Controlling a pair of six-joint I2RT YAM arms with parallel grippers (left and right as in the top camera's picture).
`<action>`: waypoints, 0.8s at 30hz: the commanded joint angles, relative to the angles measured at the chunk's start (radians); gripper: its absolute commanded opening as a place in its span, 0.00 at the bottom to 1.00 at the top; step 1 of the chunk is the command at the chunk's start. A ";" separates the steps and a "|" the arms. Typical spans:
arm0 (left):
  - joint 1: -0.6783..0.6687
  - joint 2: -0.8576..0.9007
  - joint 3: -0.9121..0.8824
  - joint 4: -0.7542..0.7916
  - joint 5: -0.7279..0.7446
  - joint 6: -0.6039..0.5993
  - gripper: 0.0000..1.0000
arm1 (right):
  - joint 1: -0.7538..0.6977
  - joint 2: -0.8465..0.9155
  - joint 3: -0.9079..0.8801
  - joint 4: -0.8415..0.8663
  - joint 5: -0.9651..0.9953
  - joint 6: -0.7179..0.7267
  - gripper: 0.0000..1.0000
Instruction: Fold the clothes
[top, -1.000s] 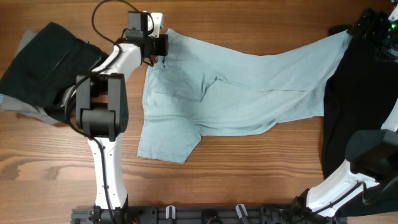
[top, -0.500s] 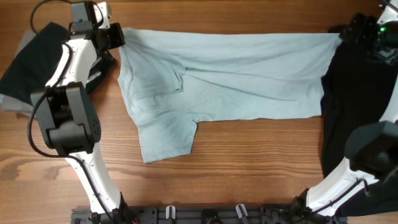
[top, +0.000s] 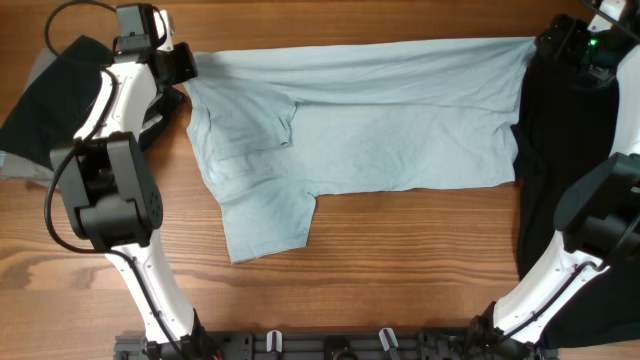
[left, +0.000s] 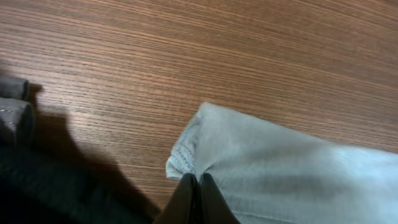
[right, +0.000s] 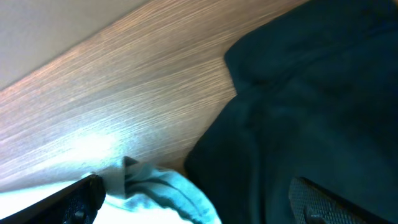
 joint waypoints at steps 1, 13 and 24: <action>0.005 -0.016 -0.003 -0.001 -0.064 -0.009 0.04 | -0.049 0.015 0.002 0.007 -0.009 0.035 1.00; 0.005 -0.016 -0.003 -0.008 -0.065 -0.008 0.04 | -0.122 0.015 0.002 -0.014 -0.750 0.575 1.00; 0.005 -0.016 -0.003 -0.014 -0.065 -0.008 0.04 | -0.121 0.015 0.002 0.195 -1.206 0.692 1.00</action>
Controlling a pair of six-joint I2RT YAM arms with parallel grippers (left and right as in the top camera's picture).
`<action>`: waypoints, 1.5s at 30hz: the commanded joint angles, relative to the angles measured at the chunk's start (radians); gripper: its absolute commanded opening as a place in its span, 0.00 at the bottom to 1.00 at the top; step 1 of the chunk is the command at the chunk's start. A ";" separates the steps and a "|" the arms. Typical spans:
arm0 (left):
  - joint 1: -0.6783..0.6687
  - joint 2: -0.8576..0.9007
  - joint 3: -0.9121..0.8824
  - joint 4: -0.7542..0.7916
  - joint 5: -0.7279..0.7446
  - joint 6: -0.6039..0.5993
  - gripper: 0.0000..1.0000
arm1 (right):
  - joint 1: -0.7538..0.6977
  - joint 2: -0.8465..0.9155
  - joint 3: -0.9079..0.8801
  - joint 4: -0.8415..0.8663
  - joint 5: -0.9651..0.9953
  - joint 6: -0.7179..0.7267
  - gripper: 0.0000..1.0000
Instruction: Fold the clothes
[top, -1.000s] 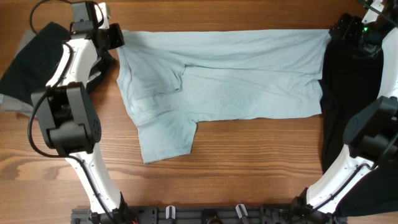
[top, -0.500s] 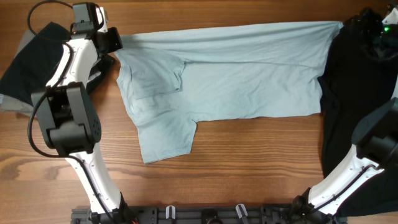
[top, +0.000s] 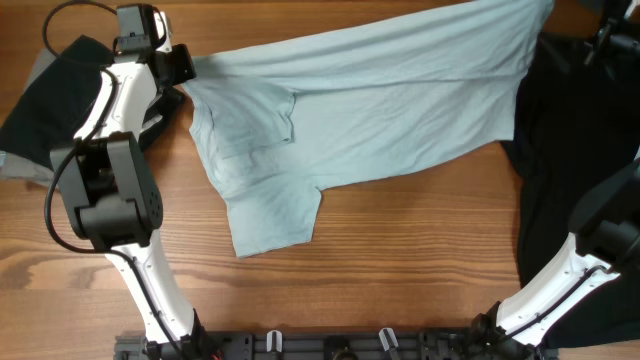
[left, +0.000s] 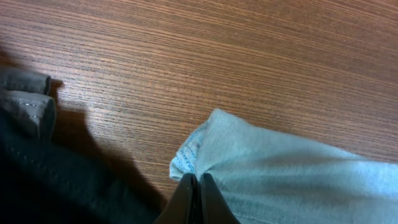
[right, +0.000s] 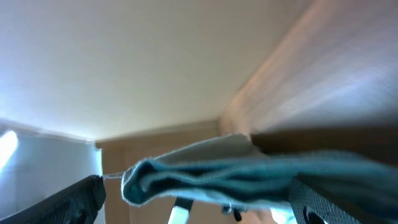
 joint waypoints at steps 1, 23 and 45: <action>0.005 -0.016 -0.003 -0.006 -0.025 -0.007 0.04 | -0.011 0.014 0.003 0.064 -0.158 0.054 1.00; 0.004 -0.016 -0.003 -0.023 -0.043 -0.002 0.12 | -0.113 0.014 -0.096 -0.182 0.241 -0.443 1.00; 0.002 -0.030 -0.003 -0.095 -0.005 -0.005 0.19 | 0.397 0.282 -0.097 0.140 1.099 -0.668 0.92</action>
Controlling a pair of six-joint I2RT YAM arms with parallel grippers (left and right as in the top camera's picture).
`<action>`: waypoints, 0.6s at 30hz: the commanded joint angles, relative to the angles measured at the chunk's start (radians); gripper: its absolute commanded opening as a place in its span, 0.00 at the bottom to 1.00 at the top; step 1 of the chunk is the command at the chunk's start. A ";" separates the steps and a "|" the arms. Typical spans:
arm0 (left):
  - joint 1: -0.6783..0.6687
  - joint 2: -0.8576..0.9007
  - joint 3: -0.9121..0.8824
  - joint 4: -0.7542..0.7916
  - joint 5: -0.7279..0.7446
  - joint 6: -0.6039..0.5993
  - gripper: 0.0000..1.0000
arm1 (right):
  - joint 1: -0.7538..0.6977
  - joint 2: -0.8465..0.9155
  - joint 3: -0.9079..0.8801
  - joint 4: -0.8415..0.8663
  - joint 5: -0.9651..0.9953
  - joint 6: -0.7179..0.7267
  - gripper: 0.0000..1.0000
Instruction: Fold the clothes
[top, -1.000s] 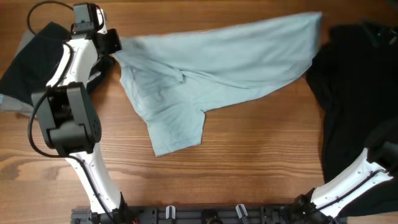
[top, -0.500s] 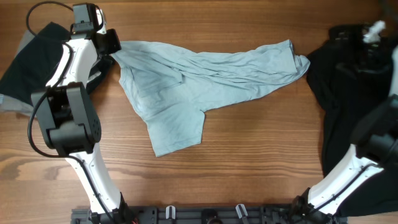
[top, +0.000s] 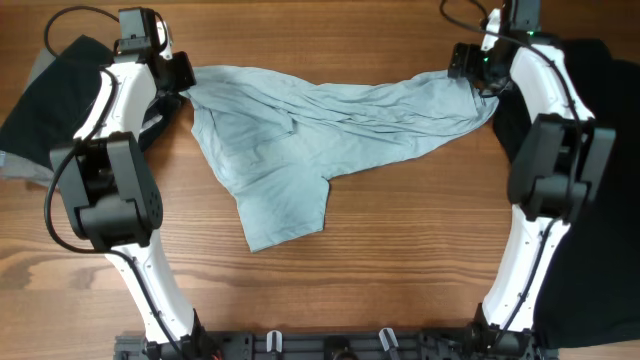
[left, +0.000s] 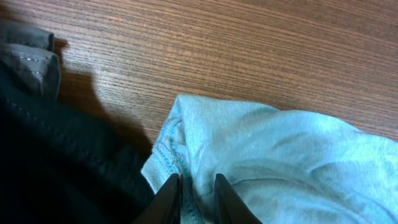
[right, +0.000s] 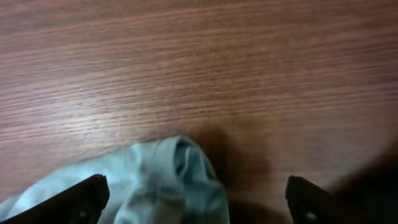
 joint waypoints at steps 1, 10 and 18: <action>0.002 -0.030 -0.003 -0.005 0.017 -0.002 0.19 | 0.008 0.049 0.003 0.089 -0.104 0.029 0.90; 0.002 -0.030 -0.003 -0.008 0.051 -0.002 0.19 | 0.010 0.090 0.006 0.180 -0.106 0.070 0.21; 0.003 -0.089 -0.003 -0.003 0.061 -0.002 0.14 | -0.041 -0.129 0.024 0.132 -0.162 0.073 0.04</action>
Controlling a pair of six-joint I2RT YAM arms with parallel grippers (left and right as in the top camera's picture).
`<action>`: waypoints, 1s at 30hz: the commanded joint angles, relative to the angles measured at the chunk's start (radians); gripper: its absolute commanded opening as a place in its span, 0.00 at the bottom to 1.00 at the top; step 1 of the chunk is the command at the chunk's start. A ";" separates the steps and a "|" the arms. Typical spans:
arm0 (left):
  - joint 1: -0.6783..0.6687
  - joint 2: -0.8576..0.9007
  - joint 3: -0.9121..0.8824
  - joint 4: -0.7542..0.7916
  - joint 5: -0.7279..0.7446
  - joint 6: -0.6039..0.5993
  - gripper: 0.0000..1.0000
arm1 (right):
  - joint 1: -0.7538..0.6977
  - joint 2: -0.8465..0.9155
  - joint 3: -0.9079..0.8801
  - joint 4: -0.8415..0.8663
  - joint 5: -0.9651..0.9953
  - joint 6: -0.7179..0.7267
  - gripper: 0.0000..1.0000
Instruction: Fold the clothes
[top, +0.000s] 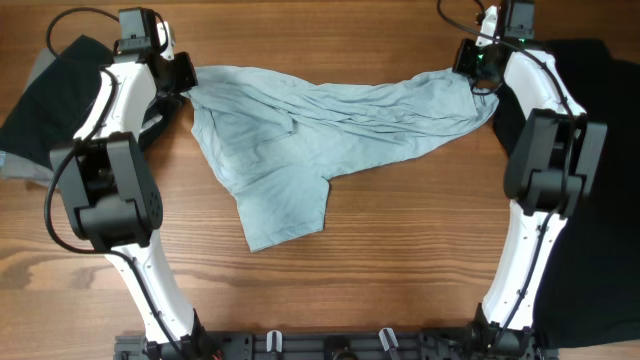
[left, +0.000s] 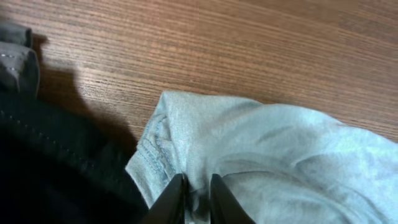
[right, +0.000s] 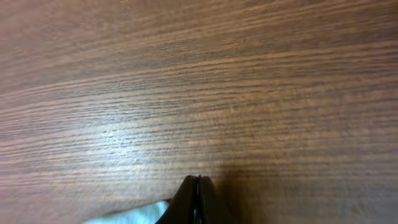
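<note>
A light blue-grey T-shirt (top: 330, 120) lies rumpled across the far half of the table, one sleeve pointing toward the front. My left gripper (top: 184, 72) is at the shirt's left corner. In the left wrist view its fingers (left: 179, 190) stand narrowly apart with a bunch of the shirt (left: 280, 143) pinched between them, around the gripper's middle (left: 196, 182). My right gripper (top: 476, 62) is at the shirt's right corner, shut (right: 198, 180) over bare wood. A sliver of the shirt (right: 140, 216) shows beside its left finger. Whether it pinches cloth is hidden.
A dark garment (top: 45, 100) with a grey one under it lies at the far left, right beside the left gripper (left: 50, 174). More dark clothing (top: 600, 150) covers the right side of the table. A black rail (top: 320, 345) runs along the front edge.
The right gripper was wide open over the shirt's right corner and is now shut, its tips past the corner over wood. The left fingers stand closer together. The shirt lies as before.
First the shirt lay stretched flat between both shut grippers along the far edge. Then its right end was raised toward the far side. Later it lay rumpled and drawn in, the right gripper open, the left fingers parted. Now the right is shut and the left has narrowed.
</note>
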 joint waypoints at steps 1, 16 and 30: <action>0.003 -0.097 -0.003 0.005 0.015 -0.002 0.14 | -0.036 -0.186 0.026 -0.035 -0.039 0.004 0.04; 0.031 -0.472 -0.003 -0.173 -0.055 0.002 0.10 | -0.051 -0.643 0.026 -0.298 -0.034 -0.045 0.04; -0.072 -0.049 -0.004 0.125 0.301 0.160 0.80 | -0.051 -0.669 0.023 -0.348 0.026 -0.085 0.04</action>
